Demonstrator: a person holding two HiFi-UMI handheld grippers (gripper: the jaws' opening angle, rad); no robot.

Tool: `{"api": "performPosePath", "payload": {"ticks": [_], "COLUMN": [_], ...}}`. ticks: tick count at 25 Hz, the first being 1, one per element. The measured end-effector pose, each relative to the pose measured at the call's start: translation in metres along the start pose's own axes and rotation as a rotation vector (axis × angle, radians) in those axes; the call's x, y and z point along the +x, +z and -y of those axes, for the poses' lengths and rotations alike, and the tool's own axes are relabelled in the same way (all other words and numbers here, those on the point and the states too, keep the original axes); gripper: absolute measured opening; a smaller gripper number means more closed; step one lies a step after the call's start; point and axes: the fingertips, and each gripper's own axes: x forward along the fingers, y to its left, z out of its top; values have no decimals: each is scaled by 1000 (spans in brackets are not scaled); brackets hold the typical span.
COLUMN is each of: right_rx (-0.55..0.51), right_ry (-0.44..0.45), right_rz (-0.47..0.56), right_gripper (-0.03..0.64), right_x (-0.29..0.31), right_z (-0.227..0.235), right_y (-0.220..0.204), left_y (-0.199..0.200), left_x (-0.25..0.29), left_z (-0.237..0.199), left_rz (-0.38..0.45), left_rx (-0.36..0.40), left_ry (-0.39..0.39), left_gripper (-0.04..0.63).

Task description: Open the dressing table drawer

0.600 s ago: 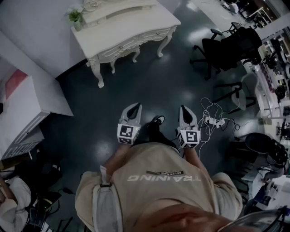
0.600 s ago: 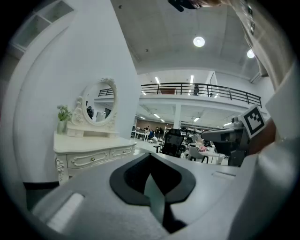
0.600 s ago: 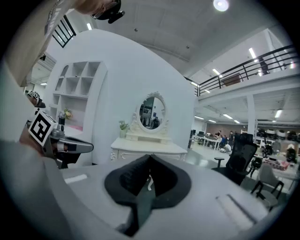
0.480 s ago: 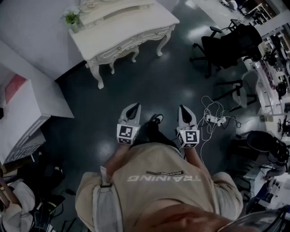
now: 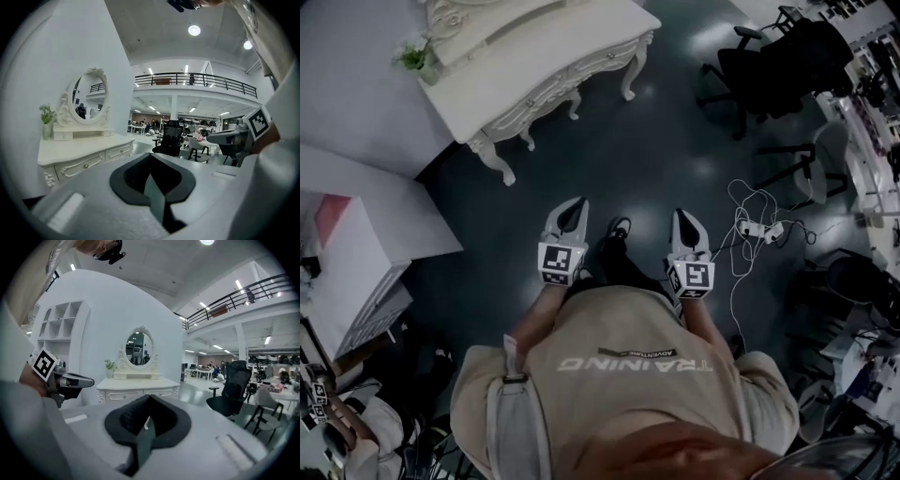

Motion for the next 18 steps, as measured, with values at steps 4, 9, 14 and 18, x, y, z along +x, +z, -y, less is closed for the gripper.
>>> {"api": "performPosePath", "payload": {"ticks": [4,9,14,18], "right_rx": [50,92,57,36], "right_ry": [10,53,118,154], "right_rz": [-3,18,19,35], "right_gripper": [3,3,3,3], "right_x": [44,112,172,225], "right_z": [31,76,124,152], "right_y": [0,5,11,15], "left_y": [26,39,55,61], "left_x": [45,113,173,217], "left_z": [-2,-16,-20,-24], "left_rz": [-8,-32,-45,-32], "left_rx": [67,92,63,37], "left_ry": [-17,13,64,92], "left_gripper": [8,8,8,8]}}
